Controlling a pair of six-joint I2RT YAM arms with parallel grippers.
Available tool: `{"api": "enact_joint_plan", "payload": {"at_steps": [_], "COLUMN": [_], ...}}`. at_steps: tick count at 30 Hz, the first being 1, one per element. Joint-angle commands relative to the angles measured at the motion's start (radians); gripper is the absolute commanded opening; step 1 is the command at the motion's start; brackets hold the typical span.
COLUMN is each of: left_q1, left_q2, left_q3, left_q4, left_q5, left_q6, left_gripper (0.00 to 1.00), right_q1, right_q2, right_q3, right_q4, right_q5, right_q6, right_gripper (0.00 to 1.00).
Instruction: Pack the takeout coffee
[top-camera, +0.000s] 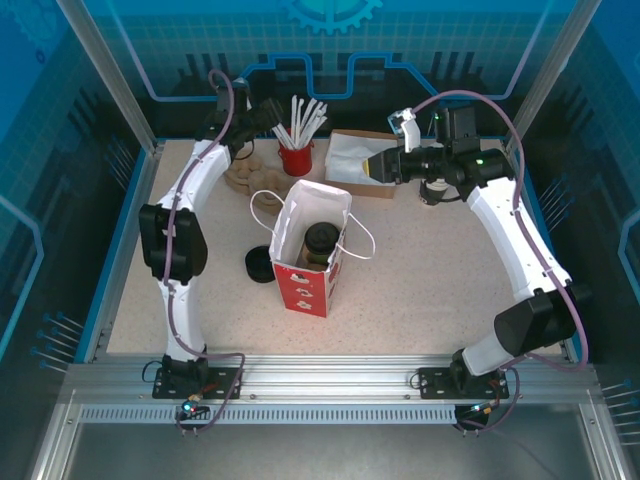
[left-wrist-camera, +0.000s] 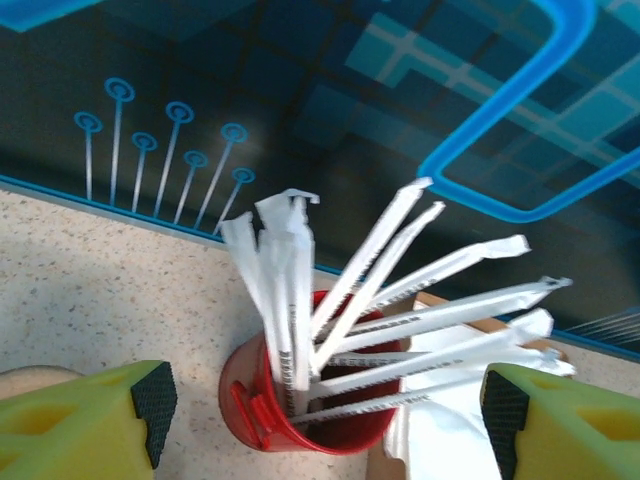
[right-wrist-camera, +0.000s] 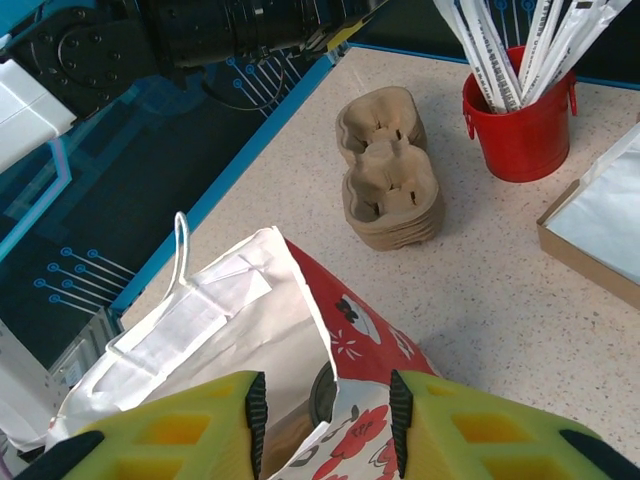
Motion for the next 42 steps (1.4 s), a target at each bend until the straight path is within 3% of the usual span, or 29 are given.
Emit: {"api": "enact_joint_plan", "payload": {"at_steps": [1,13,42], "left_q1": [0.042,0.106,0.110], "left_q2": [0.058,0.262,0.410], "left_q3": [0.058,0.318,0.466], "left_q4": [0.016,0.018,0.002], "left_q5": [0.035,0.162,0.191], "left_q6": [-0.019,-0.063,-0.086], "left_gripper": [0.78,0.52,0.36], "right_q1": [-0.011,-0.012,-0.045], "right_q2": [0.003,-0.009,-0.007], "right_q3": [-0.009,-0.053,-0.098], "right_q4": [0.036,0.036,0.032], "right_q5": [0.028,0.048,0.017], "right_q6": [-0.006,-0.062,-0.086], "right_gripper": [0.39,0.37,0.35]}}
